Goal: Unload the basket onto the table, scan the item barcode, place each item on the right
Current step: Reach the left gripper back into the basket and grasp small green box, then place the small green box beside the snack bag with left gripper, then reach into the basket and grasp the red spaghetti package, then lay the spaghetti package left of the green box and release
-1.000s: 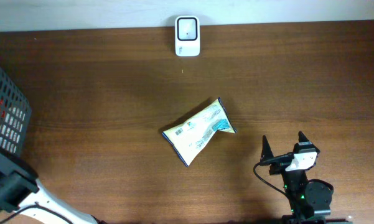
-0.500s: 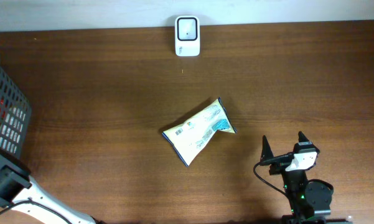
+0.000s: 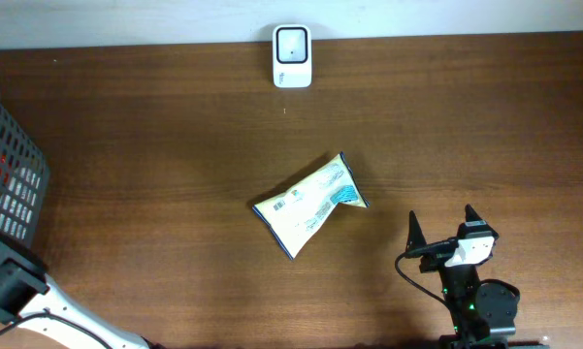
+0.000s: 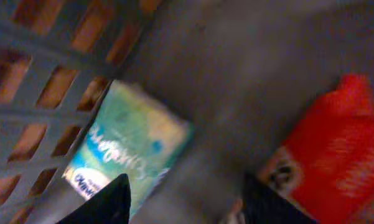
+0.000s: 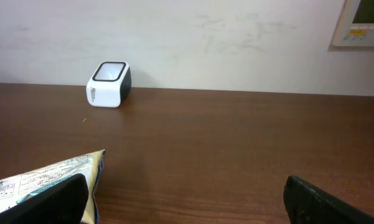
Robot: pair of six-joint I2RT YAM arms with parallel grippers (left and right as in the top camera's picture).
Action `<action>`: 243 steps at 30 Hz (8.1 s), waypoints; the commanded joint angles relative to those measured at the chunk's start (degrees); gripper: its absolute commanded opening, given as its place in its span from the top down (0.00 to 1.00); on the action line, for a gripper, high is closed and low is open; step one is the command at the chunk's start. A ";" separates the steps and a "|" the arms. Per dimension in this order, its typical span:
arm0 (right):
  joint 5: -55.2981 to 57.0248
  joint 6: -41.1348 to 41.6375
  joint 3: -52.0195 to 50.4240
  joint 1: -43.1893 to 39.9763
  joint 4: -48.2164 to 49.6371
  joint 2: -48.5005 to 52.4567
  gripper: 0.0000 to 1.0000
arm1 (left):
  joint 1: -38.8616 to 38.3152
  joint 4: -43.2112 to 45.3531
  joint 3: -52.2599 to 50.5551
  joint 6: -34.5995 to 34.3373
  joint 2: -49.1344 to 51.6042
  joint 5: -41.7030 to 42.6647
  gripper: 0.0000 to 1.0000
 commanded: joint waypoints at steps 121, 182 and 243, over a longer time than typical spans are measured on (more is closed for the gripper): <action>-0.13 0.13 -0.42 0.22 -0.09 -0.33 0.01 | -77.75 15.23 -50.64 -17.29 -39.74 2.69 0.10; -0.13 0.11 -0.42 0.22 -0.09 -0.33 0.01 | 5.01 -9.99 -8.81 2.29 -3.13 17.33 0.72; -0.13 0.11 -0.42 0.22 -0.09 -0.33 0.01 | -60.65 -12.11 -29.22 -41.18 -20.28 20.85 0.00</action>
